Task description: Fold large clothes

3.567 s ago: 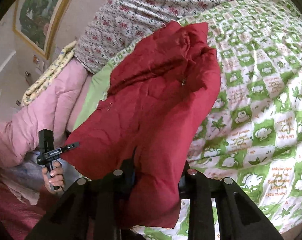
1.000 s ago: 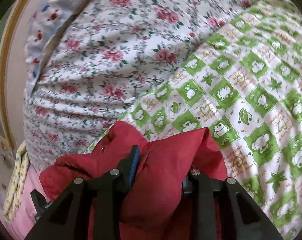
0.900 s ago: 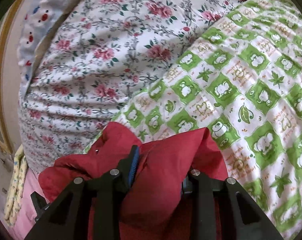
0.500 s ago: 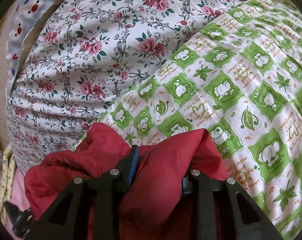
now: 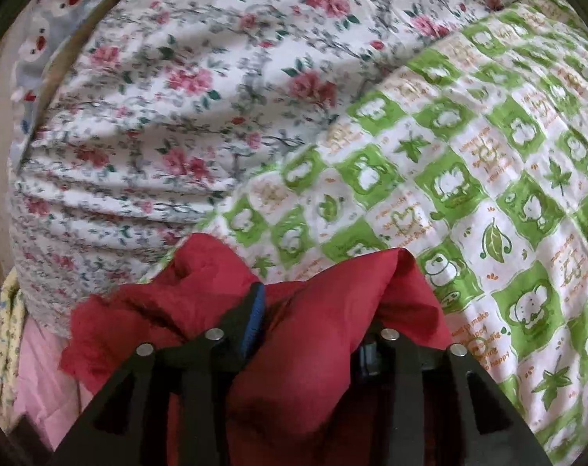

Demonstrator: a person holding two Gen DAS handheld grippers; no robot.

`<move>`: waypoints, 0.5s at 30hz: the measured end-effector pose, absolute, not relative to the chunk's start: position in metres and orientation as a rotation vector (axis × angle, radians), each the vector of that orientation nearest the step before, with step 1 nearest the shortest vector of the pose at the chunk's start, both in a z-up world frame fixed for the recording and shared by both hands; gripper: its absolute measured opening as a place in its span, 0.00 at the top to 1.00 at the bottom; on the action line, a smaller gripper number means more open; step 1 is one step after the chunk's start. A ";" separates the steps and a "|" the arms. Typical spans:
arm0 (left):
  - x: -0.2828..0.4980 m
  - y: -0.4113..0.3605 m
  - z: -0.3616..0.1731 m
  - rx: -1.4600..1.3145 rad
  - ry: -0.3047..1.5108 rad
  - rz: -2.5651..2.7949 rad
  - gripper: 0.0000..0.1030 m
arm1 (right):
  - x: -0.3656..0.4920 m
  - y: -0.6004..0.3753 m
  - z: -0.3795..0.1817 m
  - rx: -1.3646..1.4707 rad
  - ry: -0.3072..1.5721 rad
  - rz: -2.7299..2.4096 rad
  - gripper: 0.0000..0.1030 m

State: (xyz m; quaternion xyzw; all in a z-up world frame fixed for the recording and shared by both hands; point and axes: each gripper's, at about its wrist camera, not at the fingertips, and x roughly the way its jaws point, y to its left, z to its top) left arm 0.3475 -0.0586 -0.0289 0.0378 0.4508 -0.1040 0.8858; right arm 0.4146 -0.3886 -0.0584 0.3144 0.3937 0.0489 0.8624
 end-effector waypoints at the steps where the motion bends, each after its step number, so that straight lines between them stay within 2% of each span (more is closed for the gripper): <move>1: 0.350 -0.057 -0.033 0.076 0.932 -0.207 0.72 | 0.409 -0.392 -0.049 0.669 0.810 0.126 0.52; 6: 0.359 -0.051 -0.047 0.045 0.936 -0.171 0.73 | 0.371 -0.389 0.002 0.650 0.694 0.225 0.32; 10: 0.361 -0.052 -0.056 0.049 0.942 -0.150 0.73 | 0.339 -0.358 0.021 0.488 0.640 0.295 0.27; 12: 0.362 -0.051 -0.058 0.047 0.950 -0.144 0.73 | 0.340 -0.328 0.014 0.352 0.710 0.340 0.24; 15: 0.362 -0.050 -0.060 0.041 0.959 -0.148 0.73 | 0.355 -0.269 -0.019 0.010 0.853 0.316 0.25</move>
